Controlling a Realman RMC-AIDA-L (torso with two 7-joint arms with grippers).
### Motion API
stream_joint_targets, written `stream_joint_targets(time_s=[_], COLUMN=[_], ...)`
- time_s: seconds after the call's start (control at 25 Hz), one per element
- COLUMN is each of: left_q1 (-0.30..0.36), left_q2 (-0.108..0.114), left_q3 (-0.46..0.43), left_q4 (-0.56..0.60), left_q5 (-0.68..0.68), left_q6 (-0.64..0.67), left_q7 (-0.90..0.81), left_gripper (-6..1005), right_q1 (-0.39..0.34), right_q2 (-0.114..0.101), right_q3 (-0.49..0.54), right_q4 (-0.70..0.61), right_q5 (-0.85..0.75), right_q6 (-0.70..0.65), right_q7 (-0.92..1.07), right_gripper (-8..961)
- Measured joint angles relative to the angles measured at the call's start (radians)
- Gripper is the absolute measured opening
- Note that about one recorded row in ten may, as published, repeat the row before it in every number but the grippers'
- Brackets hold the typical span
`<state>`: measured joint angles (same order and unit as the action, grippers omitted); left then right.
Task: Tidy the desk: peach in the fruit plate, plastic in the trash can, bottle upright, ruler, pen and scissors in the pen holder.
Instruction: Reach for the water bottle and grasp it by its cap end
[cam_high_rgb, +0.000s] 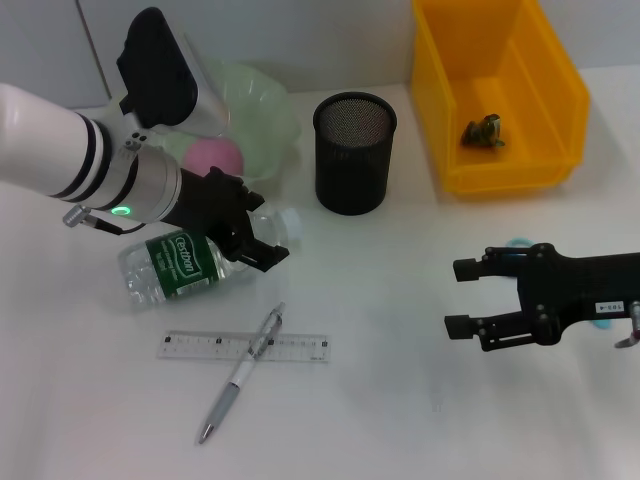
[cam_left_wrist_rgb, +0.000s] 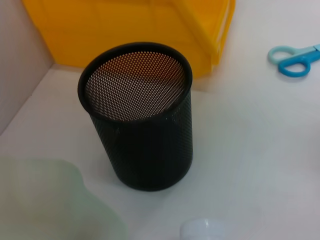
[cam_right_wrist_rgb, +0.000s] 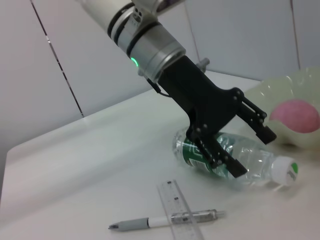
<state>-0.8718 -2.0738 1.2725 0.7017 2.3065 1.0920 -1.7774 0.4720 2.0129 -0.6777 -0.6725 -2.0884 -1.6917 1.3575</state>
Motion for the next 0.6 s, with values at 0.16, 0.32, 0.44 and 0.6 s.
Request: stream_joint_targets(time_s=[0.16, 0.32, 0.44, 0.6], left_q1=[0.000, 0.002, 0.002, 0.004], left_q2=[0.003, 0.004, 0.007, 0.008], left_q3=[-0.004, -0.003, -0.001, -0.002], left_q4=[-0.010, -0.015, -0.029, -0.029], left_q5=[0.003, 0.004, 0.005, 0.014], left_q6=[-0.002, -0.003, -0.002, 0.001], left_q7=[0.001, 0.001, 0.001, -0.005], left_gripper=[818, 819, 819, 819], right_q1=[0.007, 0.011, 0.014, 0.014], right_q2=[0.009, 0.011, 0.012, 0.013], right_q3=[0.000, 0.000, 0.000, 0.000], right_q4=[-0.005, -0.006, -0.006, -0.007], right_q5=[0.000, -0.001, -0.001, -0.001], right_q6=[-0.002, -0.003, -0.006, -0.007], right_q7=[0.000, 0.000, 0.002, 0.003], right_gripper=[843, 843, 843, 843])
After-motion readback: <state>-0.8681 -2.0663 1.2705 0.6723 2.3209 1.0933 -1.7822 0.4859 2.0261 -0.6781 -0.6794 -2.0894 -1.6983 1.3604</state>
